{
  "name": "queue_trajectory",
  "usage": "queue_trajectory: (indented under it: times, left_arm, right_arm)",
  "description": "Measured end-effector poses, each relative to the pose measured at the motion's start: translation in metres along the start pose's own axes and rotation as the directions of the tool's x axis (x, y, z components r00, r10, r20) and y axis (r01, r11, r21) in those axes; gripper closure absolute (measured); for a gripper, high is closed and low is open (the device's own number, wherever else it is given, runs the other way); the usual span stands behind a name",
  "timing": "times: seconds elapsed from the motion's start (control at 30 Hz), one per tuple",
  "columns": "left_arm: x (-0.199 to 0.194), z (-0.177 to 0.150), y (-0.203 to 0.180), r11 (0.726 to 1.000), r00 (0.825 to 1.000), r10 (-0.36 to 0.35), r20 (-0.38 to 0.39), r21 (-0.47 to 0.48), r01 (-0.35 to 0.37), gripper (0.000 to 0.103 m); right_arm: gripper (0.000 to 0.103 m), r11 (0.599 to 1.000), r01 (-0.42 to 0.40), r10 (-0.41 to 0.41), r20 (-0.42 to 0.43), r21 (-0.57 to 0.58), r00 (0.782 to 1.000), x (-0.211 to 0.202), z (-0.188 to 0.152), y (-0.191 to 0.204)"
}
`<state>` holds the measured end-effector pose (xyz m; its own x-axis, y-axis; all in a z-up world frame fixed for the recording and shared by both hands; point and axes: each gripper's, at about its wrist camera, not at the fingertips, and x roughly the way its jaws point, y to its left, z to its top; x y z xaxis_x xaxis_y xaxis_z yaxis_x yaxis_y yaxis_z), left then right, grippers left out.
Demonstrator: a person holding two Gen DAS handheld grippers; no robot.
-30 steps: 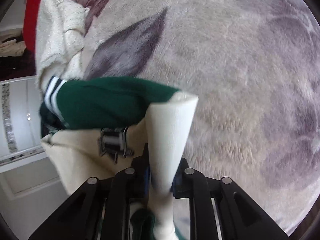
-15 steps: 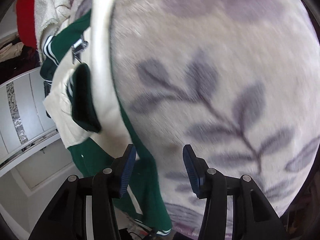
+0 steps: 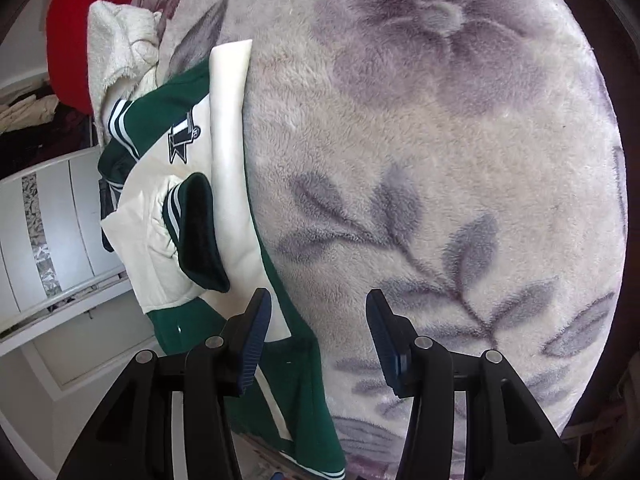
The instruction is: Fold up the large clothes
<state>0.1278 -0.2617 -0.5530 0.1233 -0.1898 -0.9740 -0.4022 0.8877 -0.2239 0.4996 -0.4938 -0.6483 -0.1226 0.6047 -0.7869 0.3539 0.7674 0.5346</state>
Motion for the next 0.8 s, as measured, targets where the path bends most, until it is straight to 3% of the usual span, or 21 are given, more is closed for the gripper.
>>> queue_trajectory:
  times: [0.03, 0.1, 0.17, 0.23, 0.27, 0.3, 0.33, 0.4, 0.5, 0.6, 0.67, 0.8]
  left_arm:
    - [0.014, 0.007, -0.023, 0.994, 0.998, 0.054, -0.022, 0.092, -0.052, 0.019]
    - [0.037, 0.008, -0.051, 0.974, 0.994, 0.096, -0.043, 0.208, -0.086, 0.019]
    - [0.075, 0.006, -0.076, 0.931, 0.975, 0.210, -0.068, 0.319, -0.179, 0.019]
    - [0.097, 0.005, -0.085, 0.893, 0.953, 0.298, -0.053, 0.369, -0.259, 0.020]
    - [0.099, 0.004, -0.085, 0.891, 0.953, 0.301, -0.038, 0.366, -0.267, 0.025]
    - [0.096, 0.003, -0.081, 0.888, 0.948, 0.318, -0.003, 0.350, -0.297, 0.049]
    - [0.089, 0.004, -0.077, 0.901, 0.956, 0.294, 0.015, 0.330, -0.282, 0.052]
    - [0.073, 0.003, -0.070, 0.917, 0.964, 0.259, 0.055, 0.300, -0.264, 0.085]
    - [0.048, 0.007, -0.068, 0.923, 0.969, 0.224, 0.105, 0.297, -0.246, 0.087]
    - [0.022, 0.008, -0.061, 0.934, 0.972, 0.198, 0.130, 0.277, -0.227, 0.087]
    - [0.000, 0.009, -0.052, 0.947, 0.975, 0.176, 0.138, 0.248, -0.206, 0.088]
    - [-0.043, 0.014, -0.018, 0.981, 0.978, 0.126, 0.166, 0.127, -0.148, 0.089]
  right_arm:
    - [0.051, 1.000, -0.001, 0.001, 0.003, 0.014, 1.000, -0.003, 0.004, -0.008]
    - [0.051, 1.000, 0.001, -0.001, 0.003, 0.027, 1.000, -0.003, 0.004, -0.012]
    - [0.051, 1.000, 0.013, -0.013, 0.005, 0.020, 1.000, 0.000, 0.006, -0.012]
    - [0.051, 1.000, 0.009, -0.009, 0.003, 0.018, 1.000, 0.003, 0.009, -0.009]
    - [0.051, 1.000, 0.007, -0.008, 0.006, 0.018, 1.000, 0.005, 0.012, -0.007]
    - [0.051, 1.000, 0.005, -0.005, 0.006, 0.015, 1.000, 0.008, 0.016, -0.003]
    - [0.051, 1.000, -0.004, 0.004, 0.007, 0.011, 1.000, 0.010, 0.020, 0.000]
    - [0.048, 0.999, -0.043, 0.043, 0.015, -0.003, 0.999, 0.017, 0.035, 0.010]
    - [0.046, 0.992, -0.122, 0.123, 0.041, -0.026, 0.992, 0.033, 0.064, 0.028]
    - [0.047, 0.989, -0.147, 0.146, 0.039, 0.017, 0.988, 0.061, 0.092, 0.038]
    - [0.092, 0.987, -0.159, 0.157, 0.067, 0.027, 0.985, 0.067, 0.098, 0.046]
    - [0.094, 0.995, -0.062, 0.070, 0.104, -0.077, 0.992, 0.048, 0.082, 0.101]
